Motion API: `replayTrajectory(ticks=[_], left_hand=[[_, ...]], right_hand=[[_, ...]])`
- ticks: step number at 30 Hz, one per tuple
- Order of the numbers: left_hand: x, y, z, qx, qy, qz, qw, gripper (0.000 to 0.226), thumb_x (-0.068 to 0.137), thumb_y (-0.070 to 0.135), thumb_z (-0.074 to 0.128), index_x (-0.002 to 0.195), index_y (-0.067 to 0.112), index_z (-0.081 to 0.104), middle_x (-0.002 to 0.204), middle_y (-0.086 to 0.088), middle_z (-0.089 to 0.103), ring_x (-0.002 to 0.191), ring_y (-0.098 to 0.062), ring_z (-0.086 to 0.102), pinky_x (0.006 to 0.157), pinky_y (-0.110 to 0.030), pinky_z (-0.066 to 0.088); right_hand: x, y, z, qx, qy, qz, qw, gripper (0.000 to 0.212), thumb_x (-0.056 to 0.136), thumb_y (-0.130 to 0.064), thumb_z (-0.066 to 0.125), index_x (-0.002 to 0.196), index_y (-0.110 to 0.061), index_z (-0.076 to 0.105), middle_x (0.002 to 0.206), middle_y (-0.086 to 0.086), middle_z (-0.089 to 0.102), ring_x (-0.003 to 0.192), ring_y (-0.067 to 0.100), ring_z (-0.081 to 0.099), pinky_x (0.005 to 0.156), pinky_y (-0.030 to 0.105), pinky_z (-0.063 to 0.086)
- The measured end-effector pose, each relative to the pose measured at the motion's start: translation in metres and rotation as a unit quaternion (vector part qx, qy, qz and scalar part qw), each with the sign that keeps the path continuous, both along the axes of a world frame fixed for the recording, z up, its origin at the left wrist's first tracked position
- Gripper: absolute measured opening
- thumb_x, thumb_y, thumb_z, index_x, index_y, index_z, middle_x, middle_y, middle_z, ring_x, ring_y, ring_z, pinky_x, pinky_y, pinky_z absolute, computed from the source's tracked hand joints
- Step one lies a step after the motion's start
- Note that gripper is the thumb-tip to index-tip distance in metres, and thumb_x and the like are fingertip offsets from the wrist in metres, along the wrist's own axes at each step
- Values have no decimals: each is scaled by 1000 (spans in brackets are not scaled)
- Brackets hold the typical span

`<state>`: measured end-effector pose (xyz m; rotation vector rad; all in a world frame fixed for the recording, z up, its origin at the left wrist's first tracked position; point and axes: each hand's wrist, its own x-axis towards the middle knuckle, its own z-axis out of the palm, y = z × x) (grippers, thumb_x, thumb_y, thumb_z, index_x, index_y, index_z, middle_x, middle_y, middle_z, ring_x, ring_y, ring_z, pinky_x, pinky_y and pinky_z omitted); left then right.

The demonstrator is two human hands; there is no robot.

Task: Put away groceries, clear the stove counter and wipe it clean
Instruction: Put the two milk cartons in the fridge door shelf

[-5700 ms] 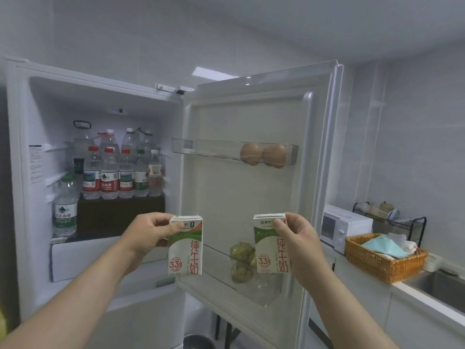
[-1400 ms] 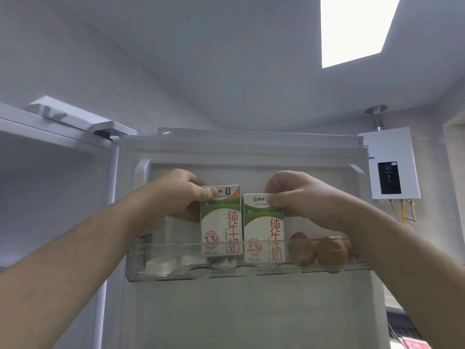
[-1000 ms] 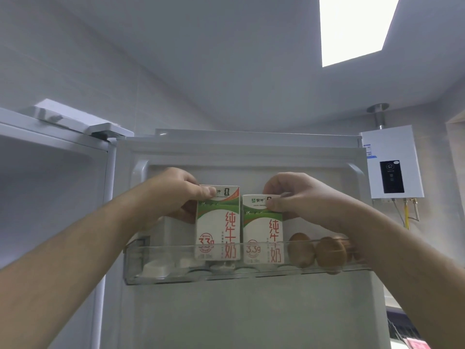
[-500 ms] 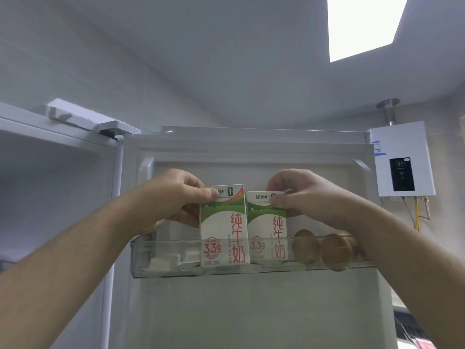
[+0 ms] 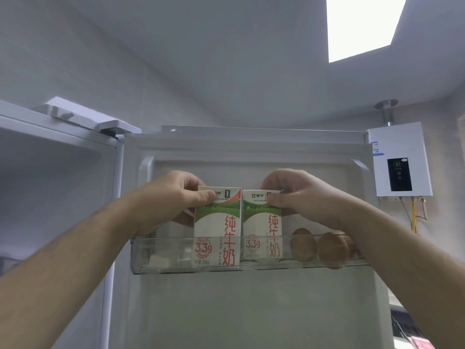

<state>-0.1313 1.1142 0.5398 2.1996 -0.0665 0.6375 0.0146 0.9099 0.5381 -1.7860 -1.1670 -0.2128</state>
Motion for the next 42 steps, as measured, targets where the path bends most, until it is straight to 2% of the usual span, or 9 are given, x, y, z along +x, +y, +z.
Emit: replayTrajectory(ticks=[5,10,19,23,29,33,37,39,42], left_hand=[[-5,1,-3,0,10,-8,1000,40,75,29,66,106,5,55,90,-10,74,85,-23,72,76,-40,59],[-3,2,-5,22,60,-11,998,33,82,26,67,106,11,51,92,-7,74,87,-22,72,78,-40,58],[2,1,-7,25,66,-13,997,31,83,29,65,107,13,53,94,-7,74,90,-24,71,86,-45,55],[2,0,-7,6,74,-28,997,44,70,34,66,107,11,56,93,-6,74,90,-22,71,84,-41,57],[1,2,-6,-11,77,-46,996,40,73,28,67,107,9,57,94,-7,75,90,-23,71,79,-38,58],[0,6,-10,-21,6,-59,998,50,65,24,74,109,16,54,95,-7,73,89,-24,71,75,-39,58],[-3,7,-12,-33,-116,-92,989,26,72,11,75,94,10,62,95,-6,70,88,-28,71,68,-34,59],[-4,5,-13,-28,-121,-97,988,19,73,8,69,90,5,62,92,-8,72,86,-27,71,67,-31,59],[-4,4,-12,-25,-108,-99,989,28,68,15,68,92,3,61,92,-10,73,86,-26,71,67,-32,59]], right_hand=[[-3,-2,0,5,5,21,1000,9,91,-5,61,100,-6,61,97,13,70,86,21,71,76,35,57],[-6,-4,0,-15,0,29,999,11,92,-4,60,100,-10,61,102,10,71,91,21,71,76,31,57],[-2,-5,-2,-34,8,47,998,21,92,-1,58,110,-10,59,112,8,68,92,15,71,73,24,56],[4,-4,-4,-22,21,60,998,19,92,1,57,108,-9,59,113,12,68,98,22,70,84,34,58],[10,-4,-4,-8,36,82,996,14,90,-1,61,99,-11,62,114,17,67,101,29,69,91,45,55],[12,-5,-4,8,44,94,995,21,86,0,65,105,-8,63,112,18,68,100,29,69,89,43,56],[14,-6,-5,24,49,98,994,23,85,1,66,106,-5,62,109,17,69,99,30,69,89,45,55],[14,-6,-6,25,43,92,995,20,86,1,66,105,-5,62,108,16,69,96,28,70,86,42,56],[13,-6,-6,28,39,96,994,17,85,1,66,101,-5,63,106,17,70,94,26,71,82,39,56]])
